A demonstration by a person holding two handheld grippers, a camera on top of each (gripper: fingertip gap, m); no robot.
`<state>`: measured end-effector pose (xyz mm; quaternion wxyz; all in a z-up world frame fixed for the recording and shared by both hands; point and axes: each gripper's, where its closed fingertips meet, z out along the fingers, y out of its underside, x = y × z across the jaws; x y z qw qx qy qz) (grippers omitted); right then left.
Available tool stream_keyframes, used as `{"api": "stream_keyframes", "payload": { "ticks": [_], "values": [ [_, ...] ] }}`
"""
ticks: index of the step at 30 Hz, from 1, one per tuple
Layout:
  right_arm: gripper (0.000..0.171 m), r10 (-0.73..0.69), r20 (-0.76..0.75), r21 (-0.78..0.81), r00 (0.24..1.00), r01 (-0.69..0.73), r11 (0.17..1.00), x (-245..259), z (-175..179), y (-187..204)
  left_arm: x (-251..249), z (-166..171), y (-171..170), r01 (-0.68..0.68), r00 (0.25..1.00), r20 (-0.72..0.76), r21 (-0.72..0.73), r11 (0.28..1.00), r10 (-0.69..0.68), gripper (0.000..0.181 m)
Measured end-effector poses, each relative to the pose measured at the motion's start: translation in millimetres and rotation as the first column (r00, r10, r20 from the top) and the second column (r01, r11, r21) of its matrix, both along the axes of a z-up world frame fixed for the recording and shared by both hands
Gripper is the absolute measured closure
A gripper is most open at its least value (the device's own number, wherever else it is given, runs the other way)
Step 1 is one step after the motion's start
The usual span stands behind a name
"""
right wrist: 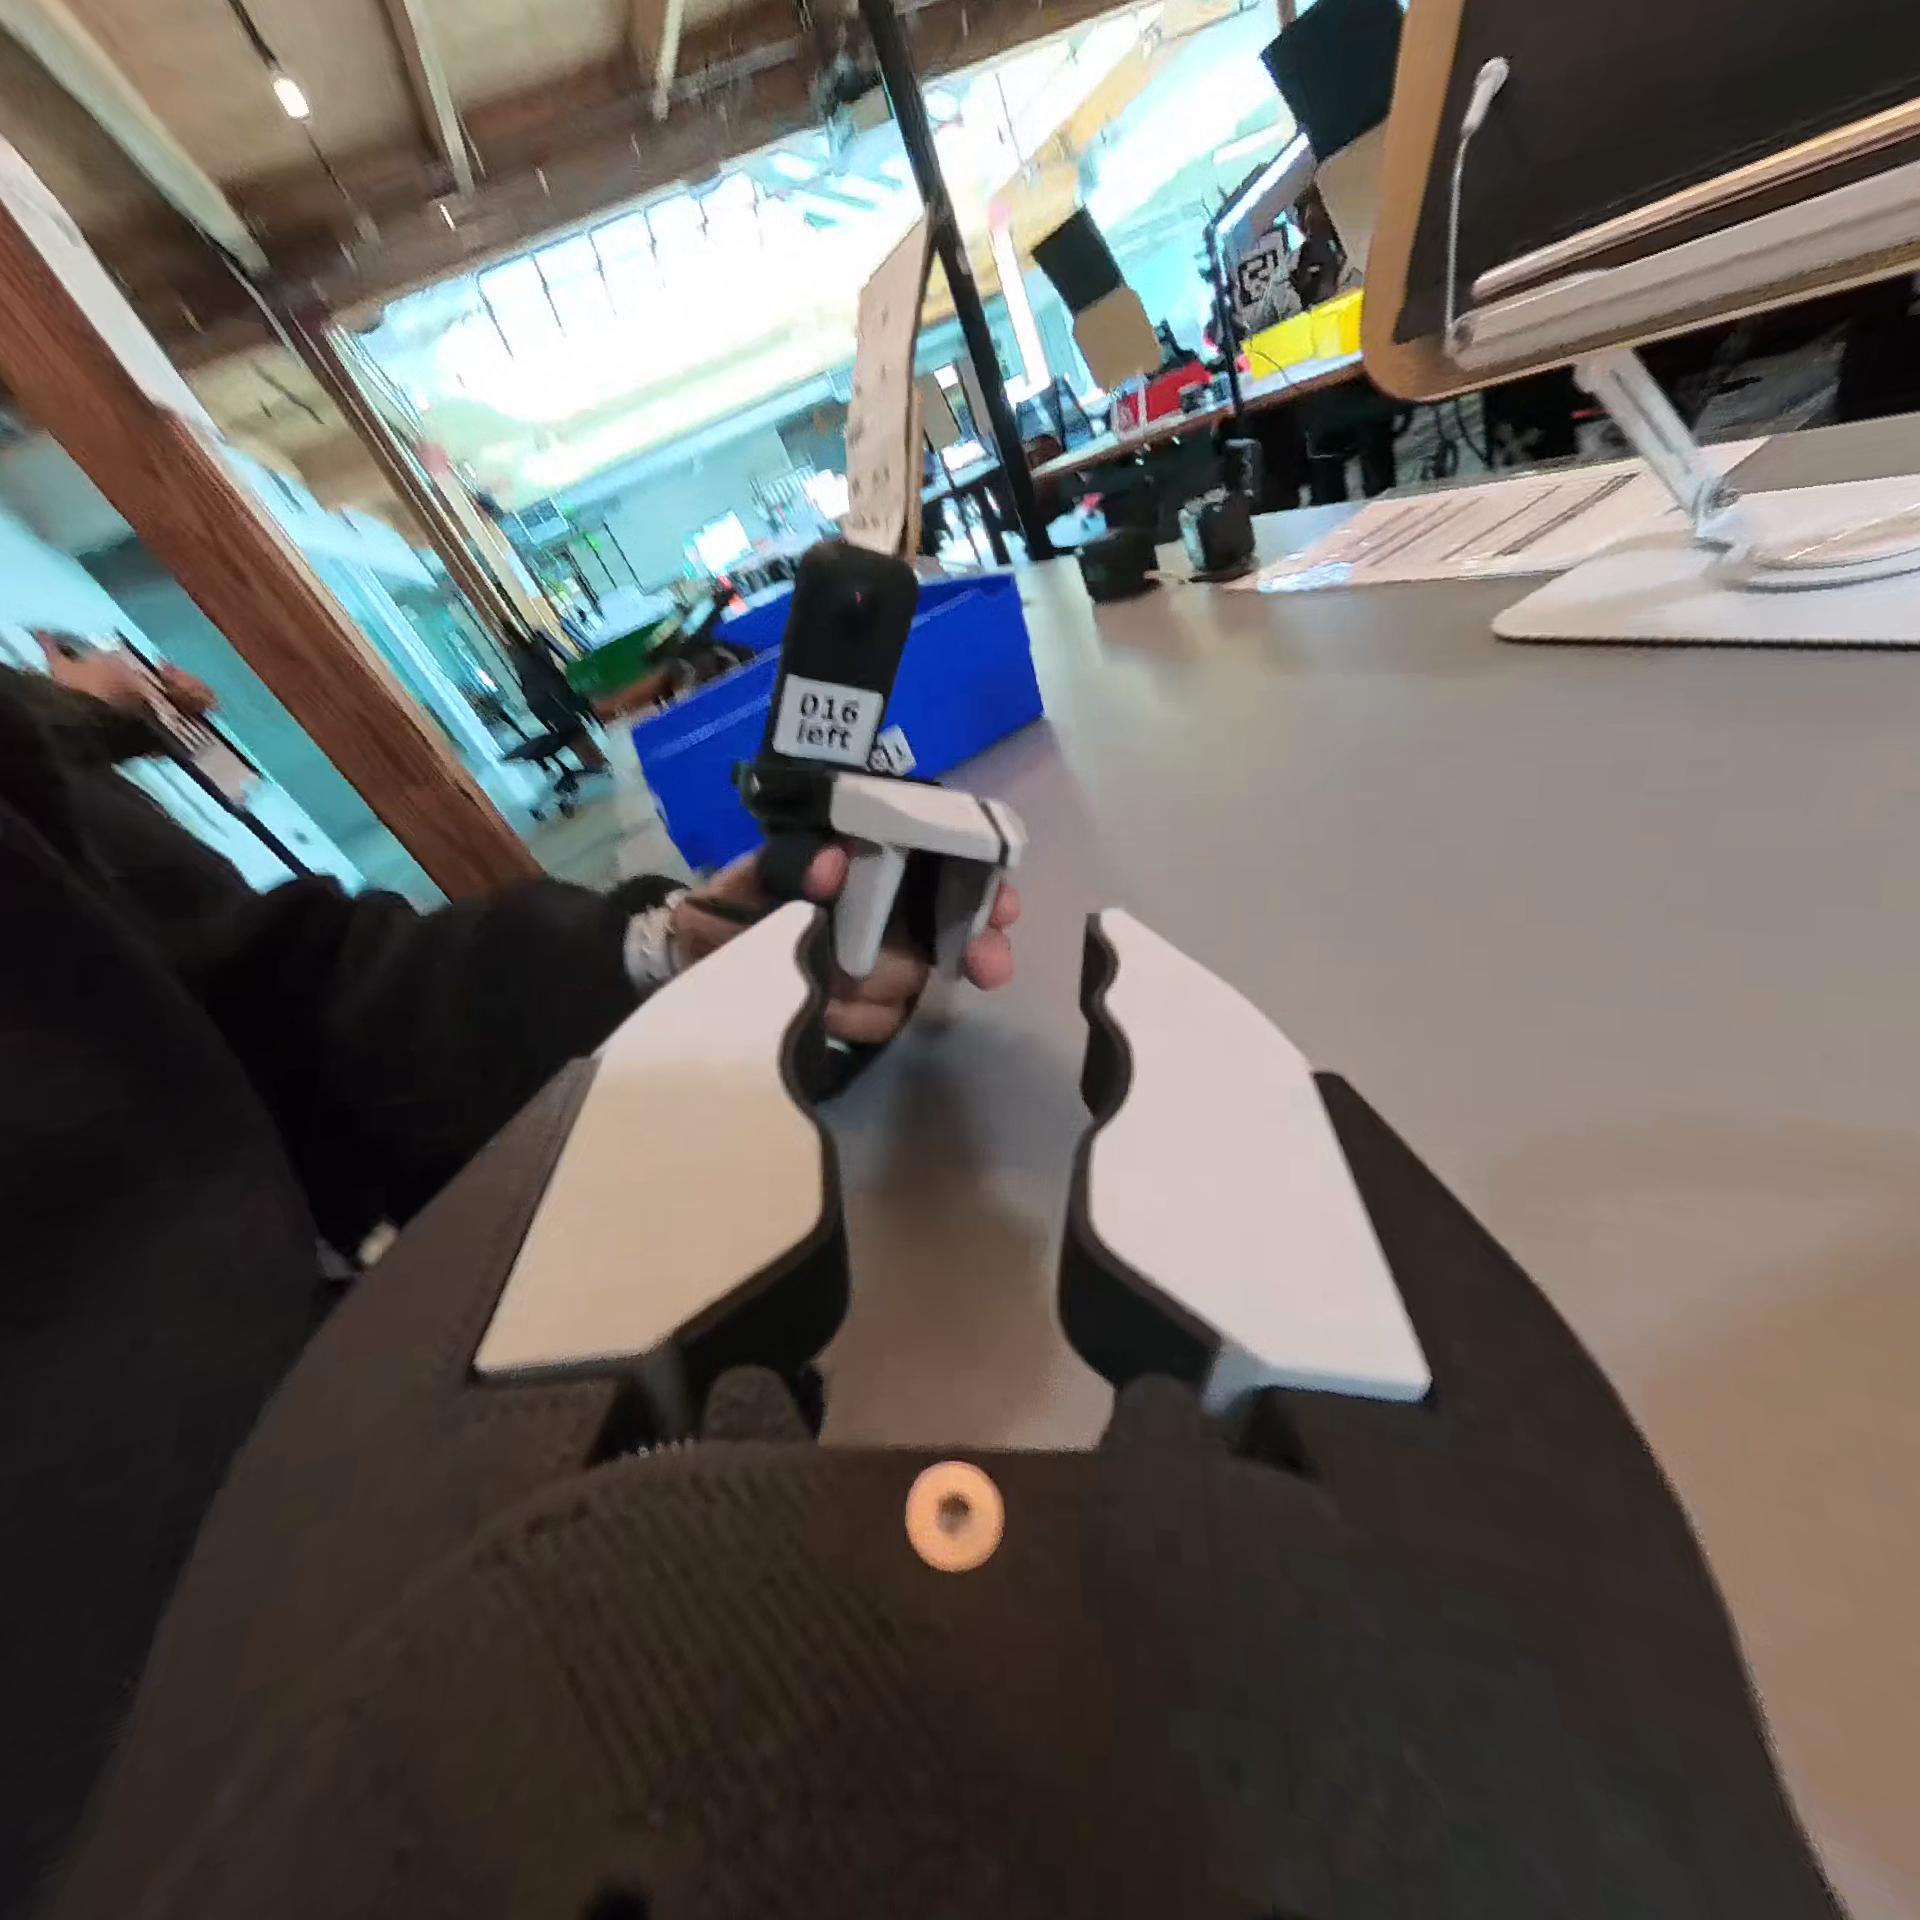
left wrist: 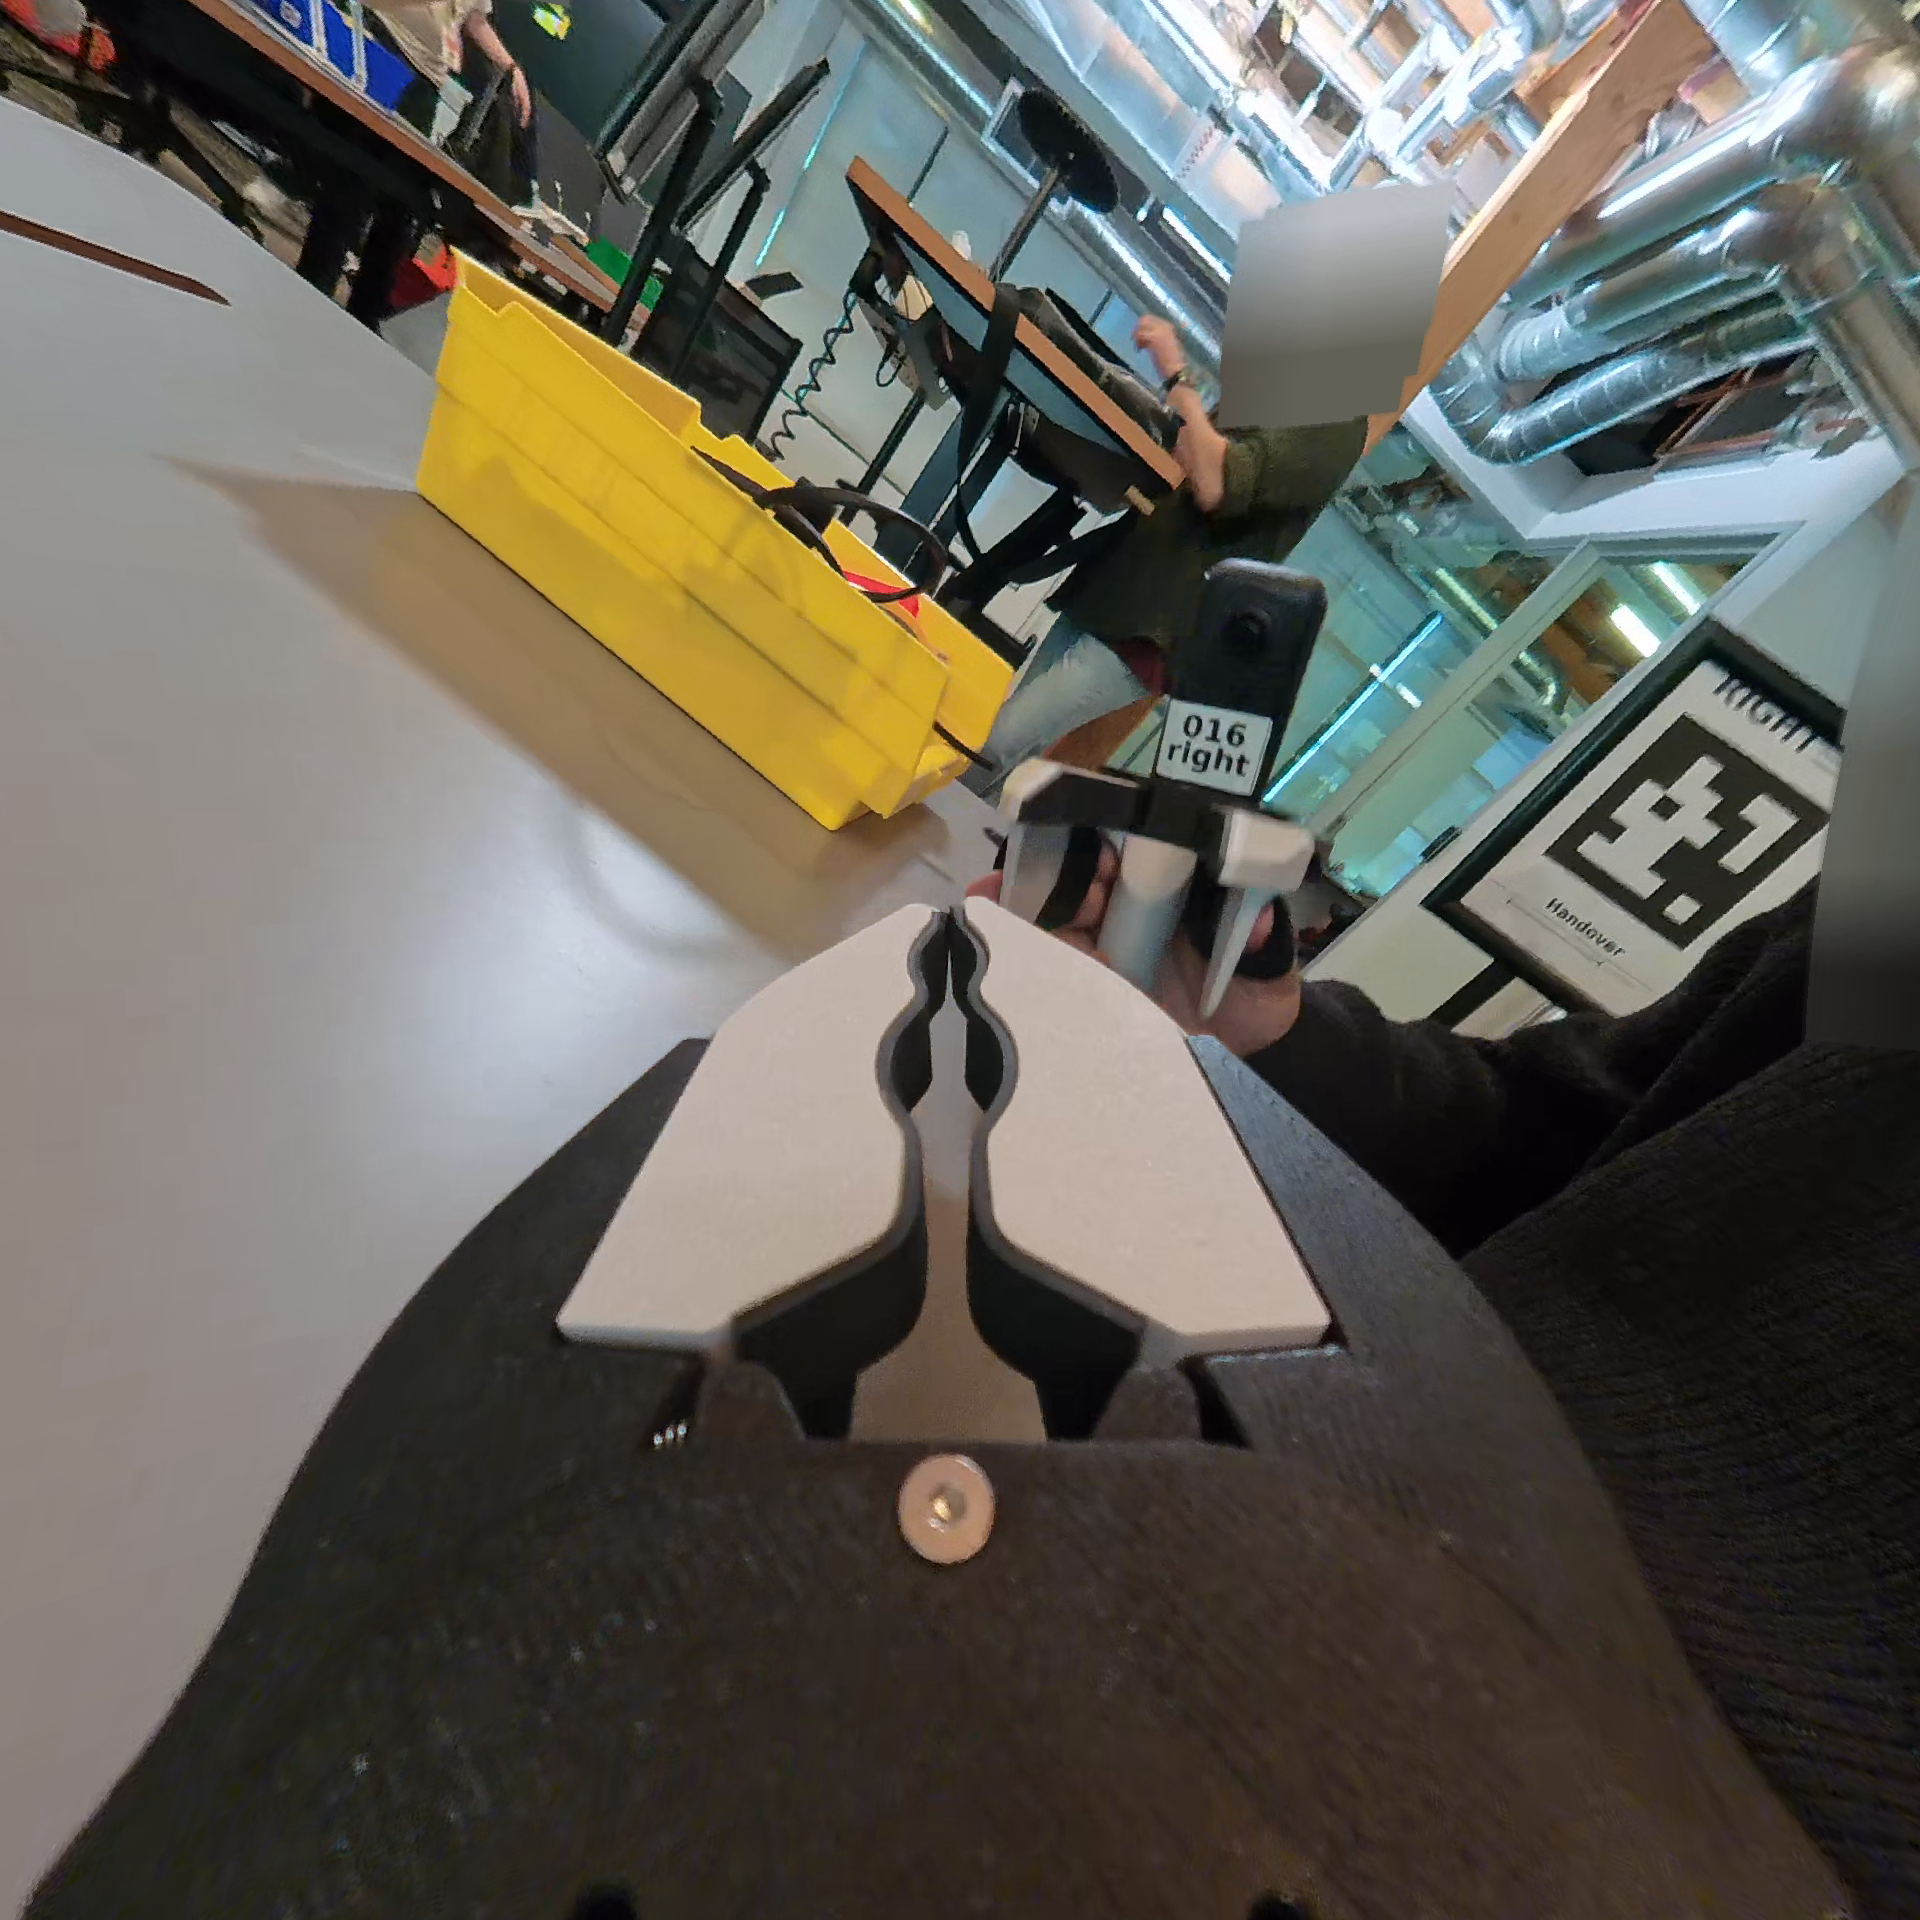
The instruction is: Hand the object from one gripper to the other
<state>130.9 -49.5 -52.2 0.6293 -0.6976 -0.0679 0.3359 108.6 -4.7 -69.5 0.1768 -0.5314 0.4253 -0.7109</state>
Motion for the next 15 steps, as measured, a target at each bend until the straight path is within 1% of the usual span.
{"api": "stream_keyframes", "payload": {
  "ticks": [2, 5, 7, 10, 13, 15],
  "values": [
    [0.126, -0.032, 0.085, 0.006, 0.996, 0.032, 0.999, 0, -6, -12, -4, 4, -11, 0.005, 1.000, 0.015, -0.058, 0.998, -0.004, 0.181],
    [0.129, -0.080, 0.106, 0.025, 0.991, 0.078, 0.997, 5, -3, -32, -14, 1, -36, 0.020, 1.000, 0.013, -0.089, 0.996, -0.019, 0.181],
    [0.130, -0.106, 0.082, 0.057, 0.991, 0.102, 0.993, 9, 6, -45, -22, -2, -55, 0.036, 0.999, -0.001, -0.063, 0.997, -0.036, 0.181],
    [0.132, -0.129, 0.058, 0.077, 0.990, 0.124, 0.989, 12, 11, -68, -34, -5, -80, 0.017, 1.000, -0.012, 0.030, 0.999, -0.017, 0.181],
    [0.133, -0.155, 0.088, 0.080, 0.984, 0.148, 0.986, 15, 9, -92, -43, -6, -102, -0.008, 1.000, -0.016, 0.082, 0.997, 0.009, 0.181],
    [0.133, -0.169, 0.118, 0.074, 0.979, 0.161, 0.984, 16, 6, -109, -46, -8, -116, -0.016, 1.000, -0.025, 0.076, 0.997, 0.018, 0.181]
  ]
}}
